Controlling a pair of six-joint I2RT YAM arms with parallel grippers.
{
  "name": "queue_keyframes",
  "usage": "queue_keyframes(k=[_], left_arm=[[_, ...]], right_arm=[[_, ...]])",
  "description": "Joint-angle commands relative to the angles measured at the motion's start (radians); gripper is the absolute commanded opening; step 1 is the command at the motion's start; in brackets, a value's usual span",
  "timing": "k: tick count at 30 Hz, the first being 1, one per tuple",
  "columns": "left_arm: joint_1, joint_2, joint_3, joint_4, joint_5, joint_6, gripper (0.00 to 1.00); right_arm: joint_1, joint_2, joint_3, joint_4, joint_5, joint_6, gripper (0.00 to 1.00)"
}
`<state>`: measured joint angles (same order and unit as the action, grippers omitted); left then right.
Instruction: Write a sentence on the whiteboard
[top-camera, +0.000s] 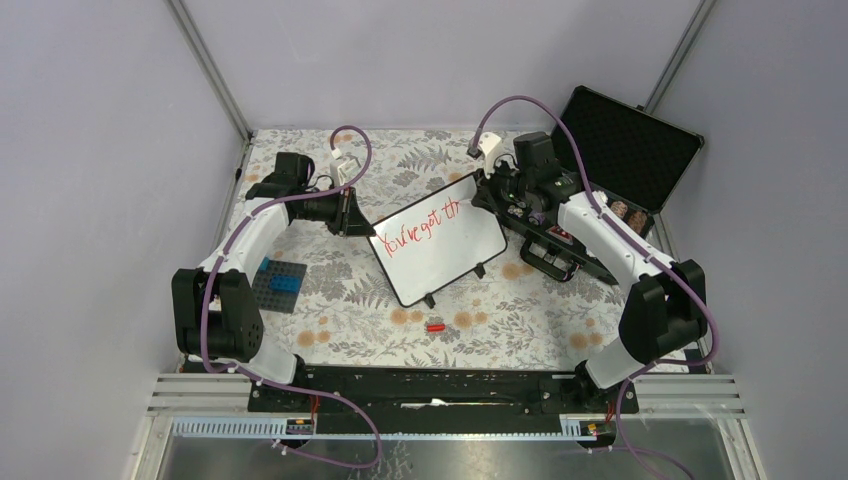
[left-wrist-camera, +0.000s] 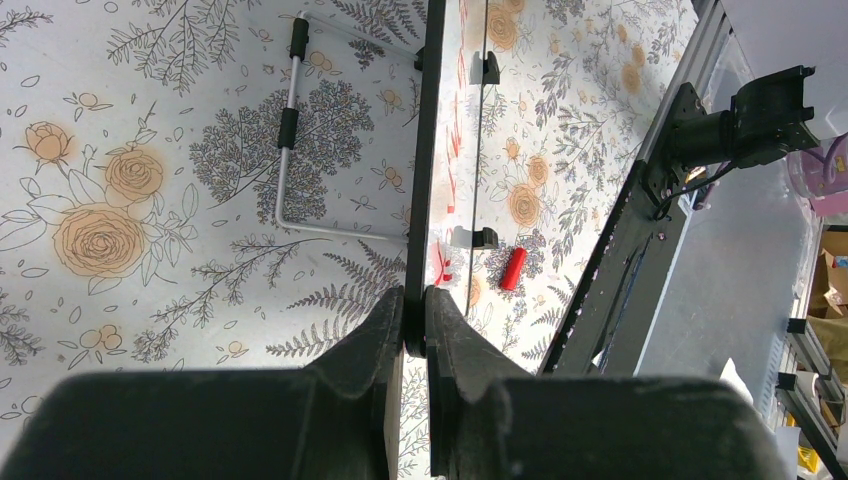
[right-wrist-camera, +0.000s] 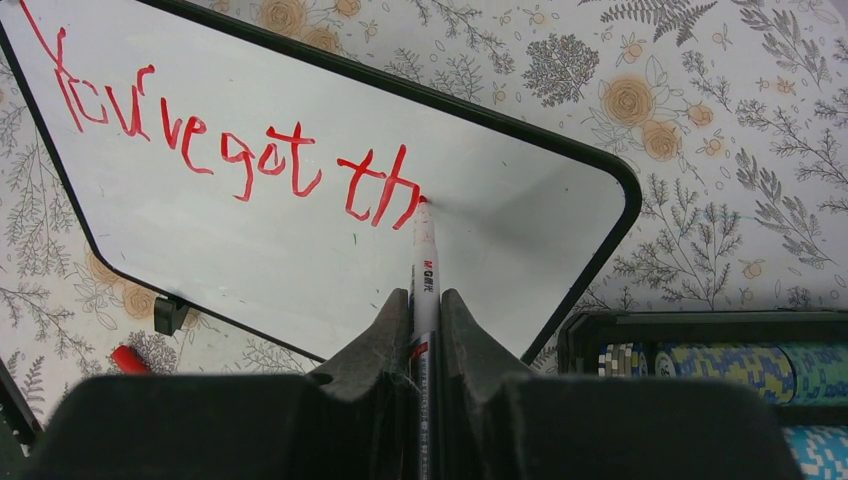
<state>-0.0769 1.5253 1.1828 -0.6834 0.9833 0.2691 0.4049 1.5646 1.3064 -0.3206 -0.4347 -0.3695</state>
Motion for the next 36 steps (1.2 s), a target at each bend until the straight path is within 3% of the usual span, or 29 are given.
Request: queue_keyframes(k=[1,13,36], left_arm=[[-0.007,0.009,0.02,0.034,-0.04,0.032,0.0],[-0.009,0.011,0.022,0.035,-0.042,0.033,0.0],[-0.014,0.022,0.026,0.033,-0.047,0.035,0.0]], right_arm=[[-0.006,0.012,0.042,0.041,0.035,-0.006,0.0],[-0.031,-0.005,0.035,0.034,0.081,-0.037,0.0],[-0.026,-0.023,-0.028,0.012,-0.024,-0.034,0.0]])
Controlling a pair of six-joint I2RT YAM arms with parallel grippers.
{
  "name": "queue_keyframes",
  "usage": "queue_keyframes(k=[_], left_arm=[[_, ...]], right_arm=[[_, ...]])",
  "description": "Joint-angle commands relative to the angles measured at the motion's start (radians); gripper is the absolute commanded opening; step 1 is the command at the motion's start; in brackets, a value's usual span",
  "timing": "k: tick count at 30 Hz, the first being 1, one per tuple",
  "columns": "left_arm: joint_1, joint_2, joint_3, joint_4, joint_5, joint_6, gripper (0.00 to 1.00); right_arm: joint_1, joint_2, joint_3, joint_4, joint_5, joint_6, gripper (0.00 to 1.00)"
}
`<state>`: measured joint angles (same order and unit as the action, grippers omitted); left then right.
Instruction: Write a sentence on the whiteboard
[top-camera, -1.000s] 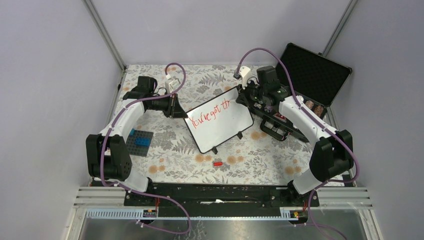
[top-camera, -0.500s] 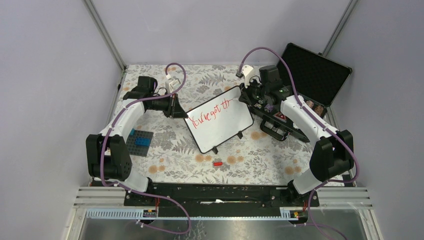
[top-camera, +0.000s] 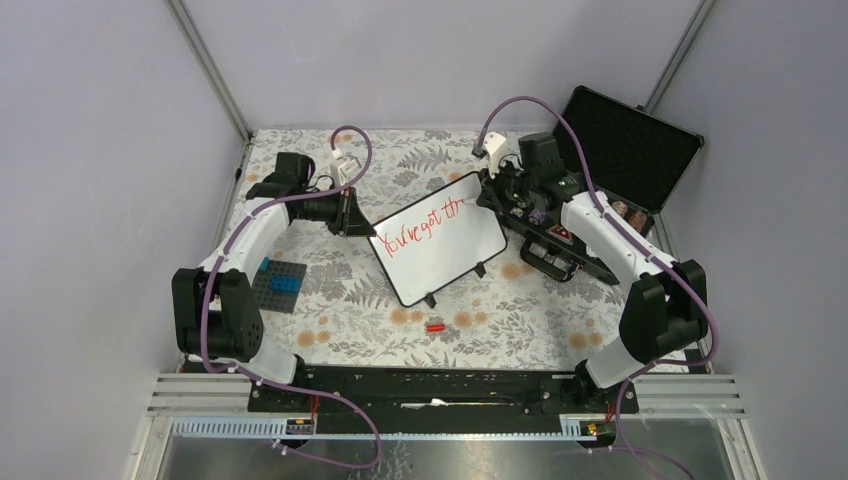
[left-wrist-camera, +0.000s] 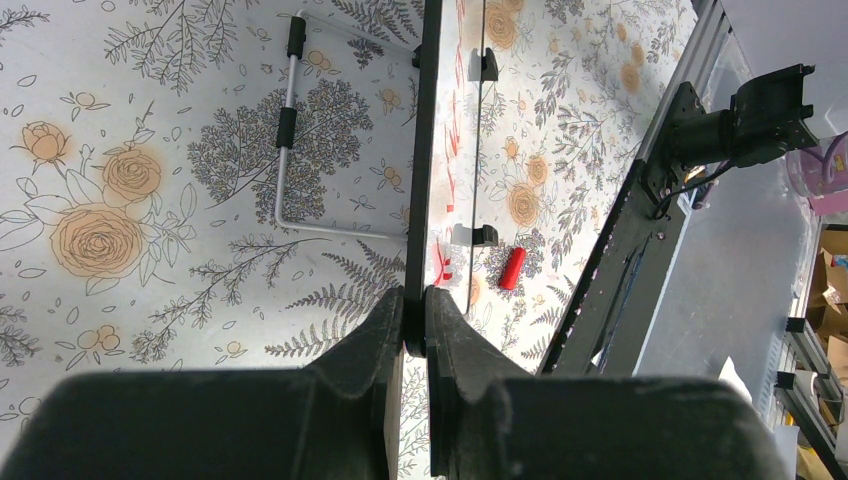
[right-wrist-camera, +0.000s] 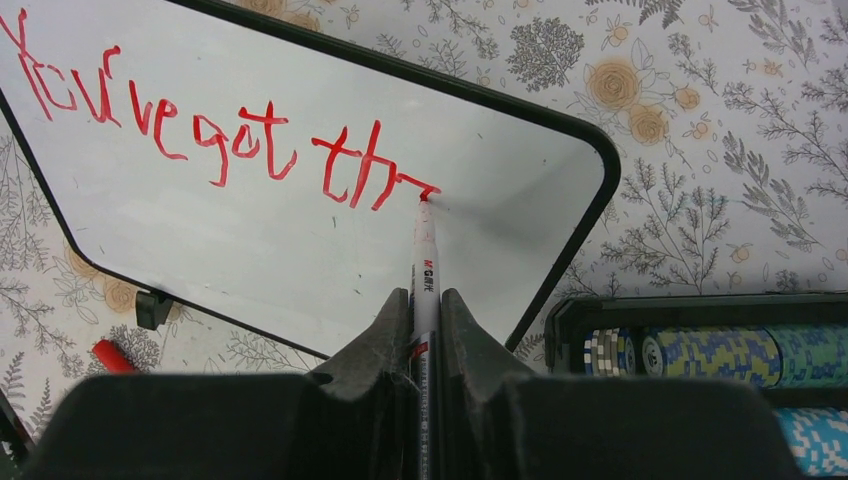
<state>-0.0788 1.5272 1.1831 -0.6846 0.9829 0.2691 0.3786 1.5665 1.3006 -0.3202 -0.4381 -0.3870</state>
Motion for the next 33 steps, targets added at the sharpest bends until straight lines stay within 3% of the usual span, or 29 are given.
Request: queue_keyframes(k=[1,19,33], left_arm=[[-0.011,0.021,0.025,0.036,-0.046,0.035,0.0],[-0.013,0.02,0.026,0.034,-0.052,0.033,0.0],[-0.013,0.013,0.026,0.036,-0.05,0.034,0.0]], right_arm=[[0.0,-0.026,-0.027,0.013,-0.019,-0.019,0.0],[-0.007,-0.04,-0.011,0.005,0.04,-0.038,0.0],[-0.013,-0.039,0.079,-0.02,-0.027,-0.012,0.0]])
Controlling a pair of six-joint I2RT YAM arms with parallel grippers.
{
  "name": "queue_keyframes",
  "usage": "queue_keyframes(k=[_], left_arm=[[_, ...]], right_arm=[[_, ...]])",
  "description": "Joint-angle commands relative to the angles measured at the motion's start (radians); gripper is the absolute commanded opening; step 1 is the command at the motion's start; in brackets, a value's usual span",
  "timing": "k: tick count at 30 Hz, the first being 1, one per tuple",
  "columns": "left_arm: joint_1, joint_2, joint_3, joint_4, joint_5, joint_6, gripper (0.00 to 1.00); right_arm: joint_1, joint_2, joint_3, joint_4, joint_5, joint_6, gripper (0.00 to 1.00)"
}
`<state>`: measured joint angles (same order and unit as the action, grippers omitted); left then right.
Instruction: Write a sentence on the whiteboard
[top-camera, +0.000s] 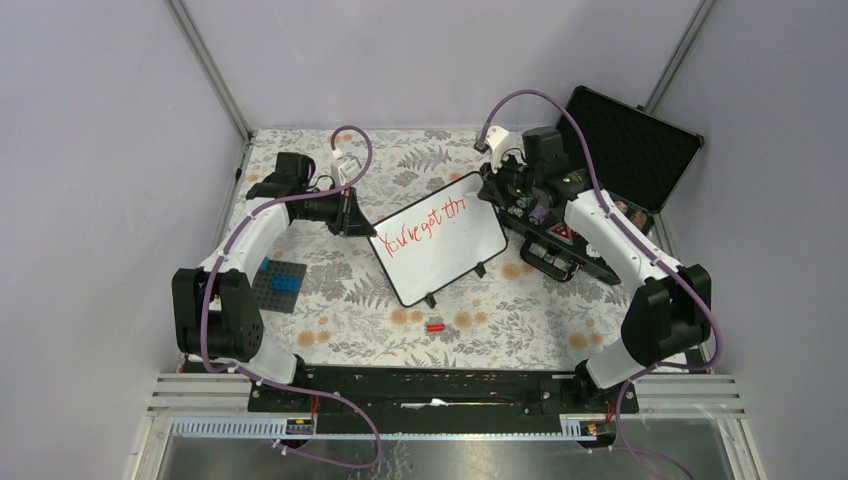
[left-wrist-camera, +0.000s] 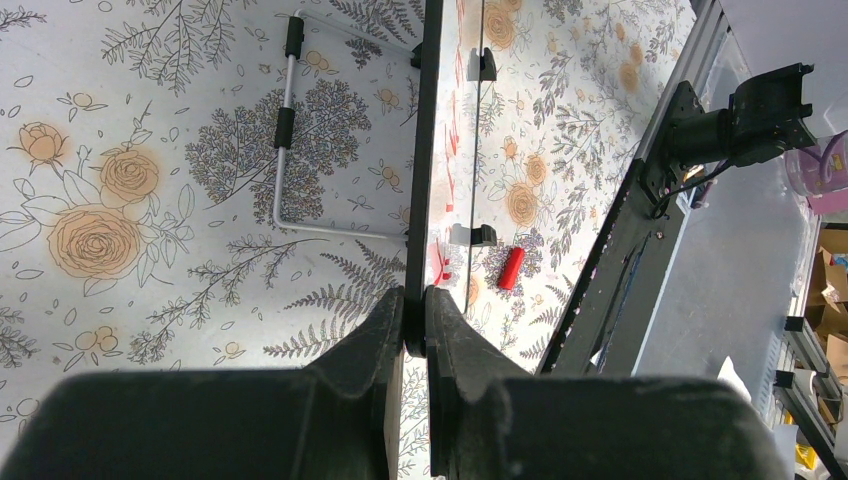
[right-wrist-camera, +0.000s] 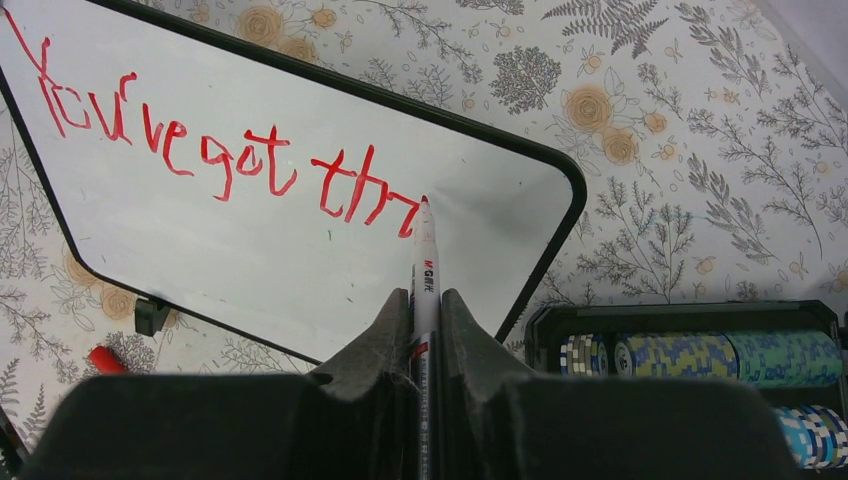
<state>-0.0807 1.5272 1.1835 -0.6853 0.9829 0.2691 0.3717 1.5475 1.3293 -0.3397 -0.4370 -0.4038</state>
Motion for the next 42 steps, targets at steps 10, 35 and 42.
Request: queue_keyframes(k=[10,35,42], left_arm=[[-0.013,0.012,0.023,0.037,-0.051,0.034,0.0],[-0.013,0.013,0.021,0.036,-0.054,0.036,0.0],[-0.013,0.003,0.018,0.037,-0.057,0.035,0.0]], right_arm=[[-0.005,0.019,0.071,0.003,-0.034,0.014,0.0],[-0.006,-0.03,0.011,0.009,-0.003,-0.015,0.0],[-0.026,-0.051,0.004,0.027,-0.014,0.012,0.0]])
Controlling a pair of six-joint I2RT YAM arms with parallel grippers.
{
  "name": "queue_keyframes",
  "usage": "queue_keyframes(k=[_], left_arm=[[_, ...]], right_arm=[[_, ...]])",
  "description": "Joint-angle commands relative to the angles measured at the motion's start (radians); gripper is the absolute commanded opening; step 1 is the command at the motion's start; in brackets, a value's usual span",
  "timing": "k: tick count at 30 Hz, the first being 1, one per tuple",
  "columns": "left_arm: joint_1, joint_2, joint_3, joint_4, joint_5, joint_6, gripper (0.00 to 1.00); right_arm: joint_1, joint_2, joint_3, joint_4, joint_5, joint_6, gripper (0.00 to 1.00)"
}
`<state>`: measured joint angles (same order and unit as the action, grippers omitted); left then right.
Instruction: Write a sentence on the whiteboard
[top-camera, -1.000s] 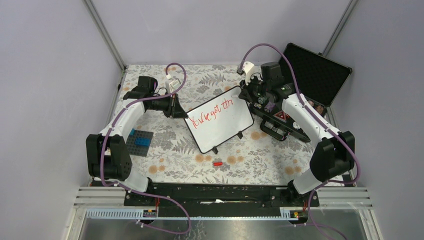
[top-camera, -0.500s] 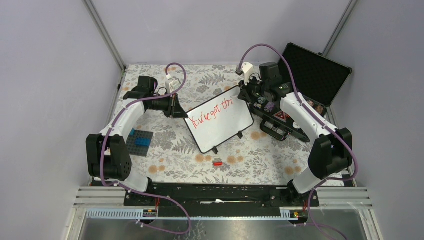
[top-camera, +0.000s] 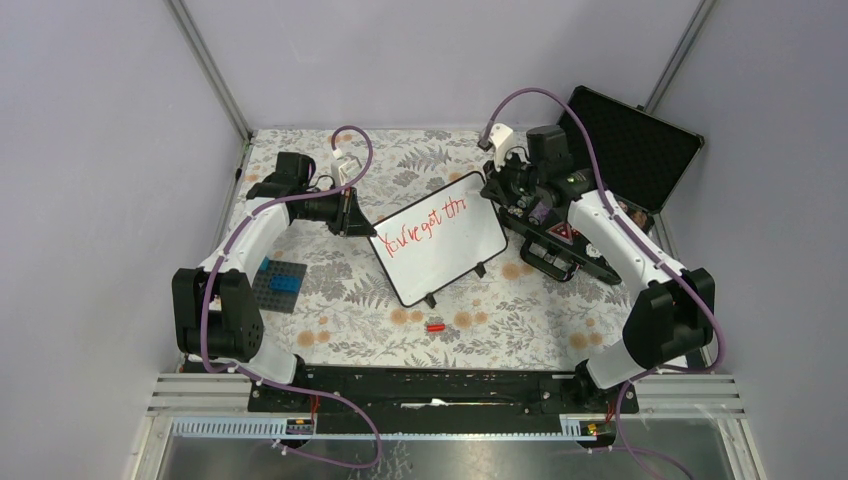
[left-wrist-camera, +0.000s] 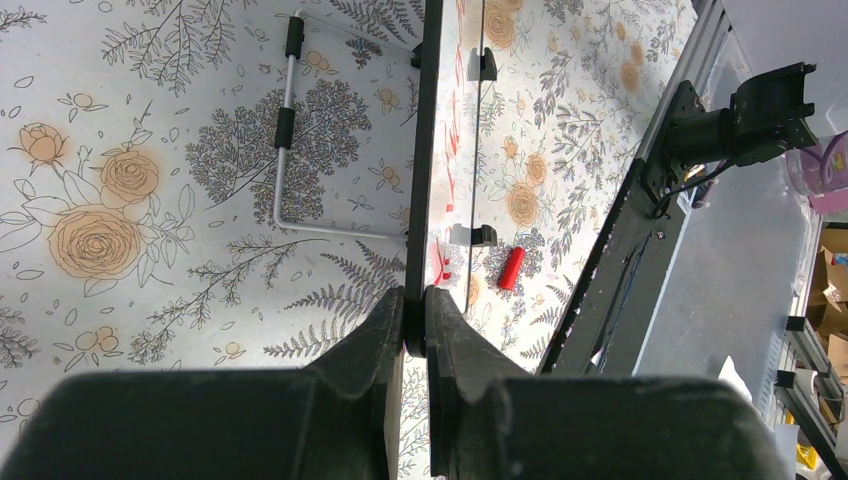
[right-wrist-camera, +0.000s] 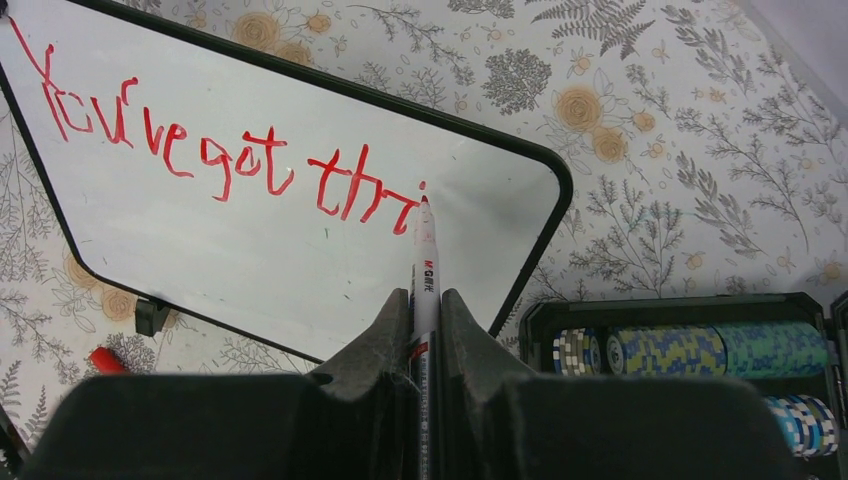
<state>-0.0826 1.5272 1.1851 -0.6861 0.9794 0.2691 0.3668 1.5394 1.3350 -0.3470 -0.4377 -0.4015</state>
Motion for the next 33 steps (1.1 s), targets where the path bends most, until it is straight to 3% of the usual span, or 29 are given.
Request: queue_keyframes(k=[1,33], left_arm=[[-0.011,0.002,0.018,0.036,-0.054,0.036,0.0],[-0.012,0.012,0.024,0.036,-0.051,0.033,0.0]], right_arm=[[-0.023,-0.038,-0.001,0.035,-0.013,0.012,0.0],[-0.031,-0.014,-0.031,0.029,-0.03,0.004,0.0]])
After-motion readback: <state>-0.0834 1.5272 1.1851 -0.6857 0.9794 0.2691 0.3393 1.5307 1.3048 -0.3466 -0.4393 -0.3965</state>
